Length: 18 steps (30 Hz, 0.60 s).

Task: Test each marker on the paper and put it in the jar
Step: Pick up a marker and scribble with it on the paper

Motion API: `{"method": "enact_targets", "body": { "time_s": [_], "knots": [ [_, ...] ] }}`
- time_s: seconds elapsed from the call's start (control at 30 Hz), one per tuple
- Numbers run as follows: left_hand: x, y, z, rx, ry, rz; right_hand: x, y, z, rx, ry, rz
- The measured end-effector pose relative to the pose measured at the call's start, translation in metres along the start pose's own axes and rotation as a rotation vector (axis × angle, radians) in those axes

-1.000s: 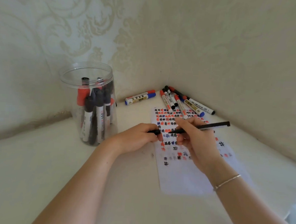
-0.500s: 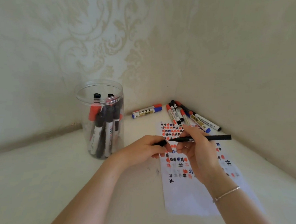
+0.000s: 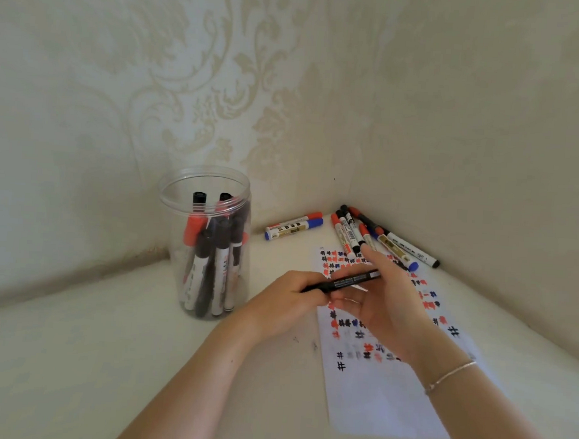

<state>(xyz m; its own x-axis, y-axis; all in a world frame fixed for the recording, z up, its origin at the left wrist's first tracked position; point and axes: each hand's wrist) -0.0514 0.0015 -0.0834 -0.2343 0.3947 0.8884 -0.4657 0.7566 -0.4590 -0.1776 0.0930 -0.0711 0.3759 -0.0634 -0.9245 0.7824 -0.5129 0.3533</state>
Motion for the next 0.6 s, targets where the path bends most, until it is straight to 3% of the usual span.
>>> {"method": "enact_targets", "body": {
  "time_s": [0.13,0.4,0.53,0.6],
  "knots": [
    [0.007,0.003,-0.002,0.074,0.017,-0.168,-0.003,0.007,0.003,0.230,-0.120,-0.326],
    [0.002,0.008,-0.001,0.270,0.008,-0.190,0.008,0.027,0.008,0.307,-0.166,-0.247],
    [0.015,0.005,-0.005,0.361,0.069,-0.155,-0.005,0.028,0.007,0.187,-0.193,-0.173],
    [0.036,-0.002,-0.009,0.506,0.174,-0.056,-0.021,0.028,0.011,0.060,-0.198,-0.108]
  ]
}}
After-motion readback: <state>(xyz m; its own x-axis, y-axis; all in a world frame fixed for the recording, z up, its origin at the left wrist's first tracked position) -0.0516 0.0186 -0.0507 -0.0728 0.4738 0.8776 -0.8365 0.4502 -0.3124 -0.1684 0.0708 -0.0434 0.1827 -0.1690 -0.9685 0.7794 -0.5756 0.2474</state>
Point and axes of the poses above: each hand's wrist, its own z-axis towards the middle knuckle, its own y-axis out of the palm, x = y × z, and after that the axes turned 5 degrees about -y, right-handed
